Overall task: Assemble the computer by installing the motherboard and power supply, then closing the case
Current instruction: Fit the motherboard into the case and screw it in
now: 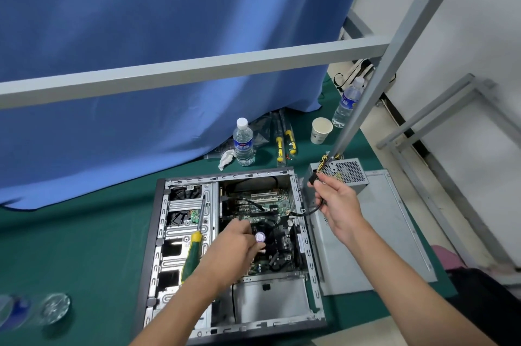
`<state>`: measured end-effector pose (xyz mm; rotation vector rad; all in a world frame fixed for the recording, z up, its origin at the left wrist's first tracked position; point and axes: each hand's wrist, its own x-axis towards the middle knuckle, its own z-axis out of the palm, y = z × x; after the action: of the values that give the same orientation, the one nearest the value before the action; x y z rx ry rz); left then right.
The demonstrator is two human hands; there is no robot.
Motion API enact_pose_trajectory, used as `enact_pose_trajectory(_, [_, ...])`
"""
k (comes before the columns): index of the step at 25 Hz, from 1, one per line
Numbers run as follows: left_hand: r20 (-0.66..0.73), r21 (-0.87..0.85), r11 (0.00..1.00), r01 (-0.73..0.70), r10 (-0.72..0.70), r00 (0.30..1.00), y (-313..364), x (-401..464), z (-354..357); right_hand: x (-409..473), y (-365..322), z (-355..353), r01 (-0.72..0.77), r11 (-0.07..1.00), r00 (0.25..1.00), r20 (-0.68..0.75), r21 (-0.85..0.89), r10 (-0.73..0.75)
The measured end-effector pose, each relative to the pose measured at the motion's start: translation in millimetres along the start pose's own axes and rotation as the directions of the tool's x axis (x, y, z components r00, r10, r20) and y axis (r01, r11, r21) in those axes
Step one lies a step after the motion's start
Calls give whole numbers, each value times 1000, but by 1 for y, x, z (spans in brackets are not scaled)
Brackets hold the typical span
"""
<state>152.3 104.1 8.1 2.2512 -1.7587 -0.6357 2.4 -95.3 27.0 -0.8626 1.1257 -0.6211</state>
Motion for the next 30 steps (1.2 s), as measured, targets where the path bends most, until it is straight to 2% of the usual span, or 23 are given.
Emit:
enact_pose_trajectory(3, [-157, -138, 986, 89, -111, 981, 2, -1, 6, 2, -2, -1, -37, 997, 999, 18, 64, 36])
enact_pose_trajectory(8, [-293, -331, 915, 232, -333, 896, -1, -5, 8, 8, 3, 2, -80, 993, 994, 74, 85, 74])
enact_pose_trajectory(10, [-263, -467, 836, 288, -442, 858, -3, -5, 6, 10, 7, 3, -81, 993, 994, 85, 87, 74])
enact_pose_trajectory(14, [-116, -724, 601, 339, -590, 799, -7, -4, 1, 15, 12, 3, -66, 997, 994, 92, 30, 63])
enact_pose_trajectory(18, [-40, -809, 479, 340, -622, 782, -10, 0, 2, 20, 13, 7, -56, 998, 998, 33, 40, 54])
enact_pose_trajectory(22, [76, -884, 307, 351, -647, 758, -10, 4, 9, 23, 12, 8, -42, 999, 997, -59, -29, 40])
enact_pose_trajectory(24, [111, -896, 273, 351, -626, 772, -10, 4, 12, 22, 12, 11, -61, 997, 995, -81, -37, 58])
enact_pose_trajectory(26, [110, -886, 305, 348, -591, 799, -8, 5, 15, 21, 13, 15, -88, 996, 992, -86, 26, 90])
enact_pose_trajectory(30, [110, -883, 311, 352, -591, 799, -8, 6, 18, 16, 14, 22, -136, 980, 990, -10, 143, 139])
